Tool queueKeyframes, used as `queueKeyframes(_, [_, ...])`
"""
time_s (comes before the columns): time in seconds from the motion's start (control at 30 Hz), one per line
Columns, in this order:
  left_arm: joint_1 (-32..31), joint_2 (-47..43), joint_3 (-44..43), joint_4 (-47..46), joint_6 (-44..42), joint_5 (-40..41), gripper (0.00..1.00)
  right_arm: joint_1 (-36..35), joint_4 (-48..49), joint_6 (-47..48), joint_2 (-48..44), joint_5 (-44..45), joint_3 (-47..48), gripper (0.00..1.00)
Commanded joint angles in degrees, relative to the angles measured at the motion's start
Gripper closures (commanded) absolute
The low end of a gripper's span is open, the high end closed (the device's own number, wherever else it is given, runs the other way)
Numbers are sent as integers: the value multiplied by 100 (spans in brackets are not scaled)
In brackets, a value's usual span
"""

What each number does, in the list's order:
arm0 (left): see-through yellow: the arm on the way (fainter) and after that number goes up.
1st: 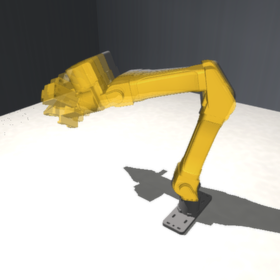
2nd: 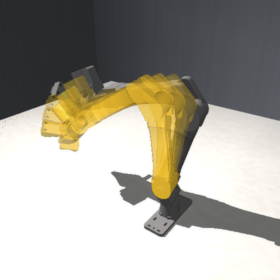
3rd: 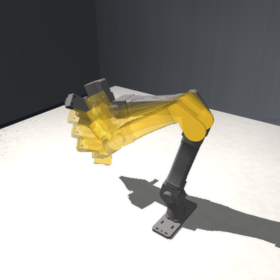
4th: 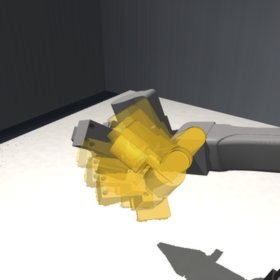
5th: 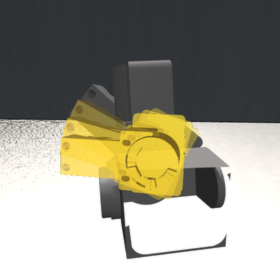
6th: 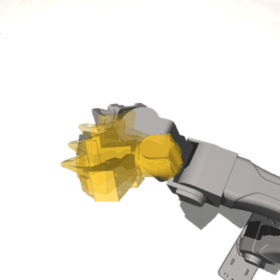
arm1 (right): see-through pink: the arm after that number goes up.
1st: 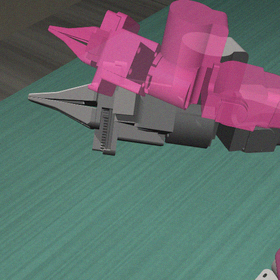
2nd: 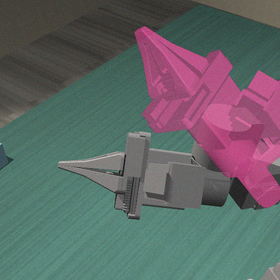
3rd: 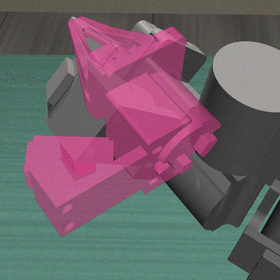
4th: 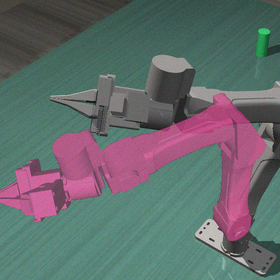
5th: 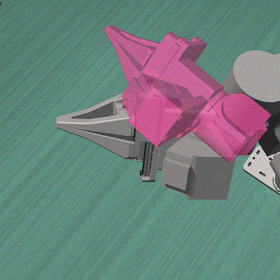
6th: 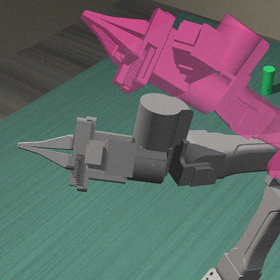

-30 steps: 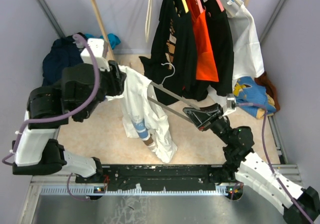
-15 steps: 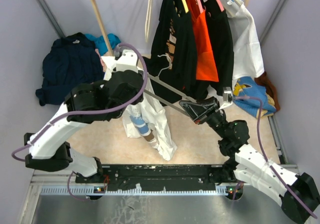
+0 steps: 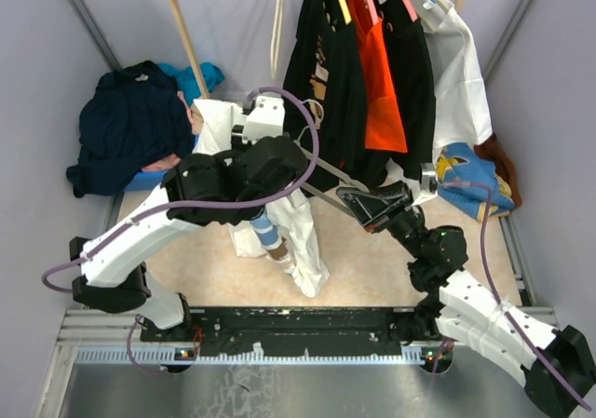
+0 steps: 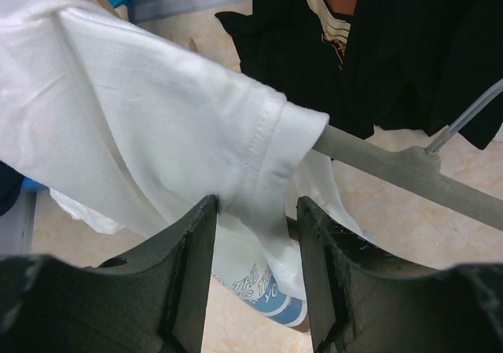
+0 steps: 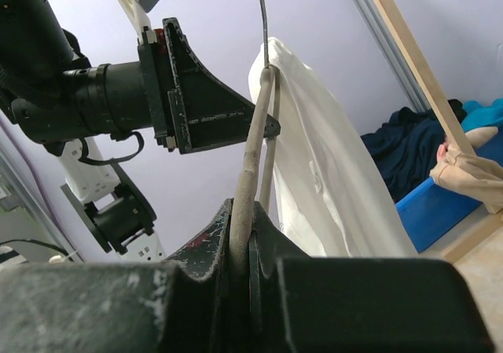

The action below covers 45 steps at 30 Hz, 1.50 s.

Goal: Place the t-shirt on the hanger

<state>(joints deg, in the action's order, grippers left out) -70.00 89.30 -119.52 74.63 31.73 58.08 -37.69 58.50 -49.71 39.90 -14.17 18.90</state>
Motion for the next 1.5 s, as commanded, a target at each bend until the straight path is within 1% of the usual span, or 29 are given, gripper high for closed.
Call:
queueKeyframes(0.0, [-59,16,-242,119,109,514,50,25,722,-58,-254,64,297,100])
queueKeyframes(0.07, [-61,4,-259,97,120,601,56,25,713,-56,-292,64,276,100])
queueKeyframes(0.17, [-69,-16,-250,-62,-14,658,72,25,709,-71,-332,50,254,100])
queueKeyframes(0.23, [-68,-27,-244,-221,-141,666,79,25,714,-76,-355,53,240,100])
queueKeyframes(0.37, [-71,-63,-227,-543,-386,611,98,25,663,-70,-403,36,229,100])
queueKeyframes(0.4, [-84,-84,-219,-634,-446,573,100,24,647,-61,-403,35,222,100])
queueKeyframes(0.57, [-275,-174,-220,-1280,-941,230,100,25,751,-68,-350,0,156,100])
queueKeyframes(0.67, [-469,-80,-459,-1498,-1175,120,100,25,811,-102,-282,-43,182,100])
queueKeyframes(0.8, [-701,244,-1020,-1464,-1378,93,100,24,912,-125,-201,-95,219,100])
queueKeyframes(0.87, [-797,348,-1168,-1468,-1446,102,100,25,951,-138,-148,-105,220,100])
queueKeyframes(1.13, [-1077,533,-1474,-1642,-1670,-35,100,23,1066,-154,-26,-112,226,100])
queueKeyframes(1.3, [-1180,688,-1705,-1640,-1697,-272,100,20,1297,-230,158,-125,280,100])
queueKeyframes(1.47, [-1305,701,-1721,-1680,-1626,-537,100,25,1434,-254,287,-107,339,100])
